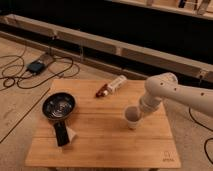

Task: Pick up the ceramic cup

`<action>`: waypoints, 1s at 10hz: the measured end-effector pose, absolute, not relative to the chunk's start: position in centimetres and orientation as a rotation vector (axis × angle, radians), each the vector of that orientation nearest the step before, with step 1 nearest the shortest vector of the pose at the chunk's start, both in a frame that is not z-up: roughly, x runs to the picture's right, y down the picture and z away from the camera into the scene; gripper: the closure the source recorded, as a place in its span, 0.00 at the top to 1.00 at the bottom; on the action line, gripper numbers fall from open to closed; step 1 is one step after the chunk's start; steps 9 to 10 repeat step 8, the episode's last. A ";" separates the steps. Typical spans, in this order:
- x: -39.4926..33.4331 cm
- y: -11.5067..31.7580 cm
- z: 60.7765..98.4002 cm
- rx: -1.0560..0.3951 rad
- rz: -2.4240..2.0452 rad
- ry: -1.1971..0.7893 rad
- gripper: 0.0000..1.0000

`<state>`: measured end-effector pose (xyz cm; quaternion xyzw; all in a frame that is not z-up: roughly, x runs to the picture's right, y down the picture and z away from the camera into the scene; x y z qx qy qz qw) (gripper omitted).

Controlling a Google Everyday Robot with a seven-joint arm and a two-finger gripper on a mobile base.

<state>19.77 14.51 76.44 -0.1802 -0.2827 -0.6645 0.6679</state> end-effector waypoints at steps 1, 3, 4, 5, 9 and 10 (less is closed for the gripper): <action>19.6 13.9 76.1 -0.391 -1.492 -0.652 0.00; 19.6 12.6 75.4 -0.360 -1.477 -0.681 0.00; 19.6 11.8 75.0 -0.340 -1.474 -0.693 0.00; 19.7 11.6 74.9 -0.335 -1.473 -0.693 0.00; 19.6 11.6 74.9 -0.337 -1.474 -0.697 0.00; 19.6 11.6 74.9 -0.337 -1.474 -0.697 0.00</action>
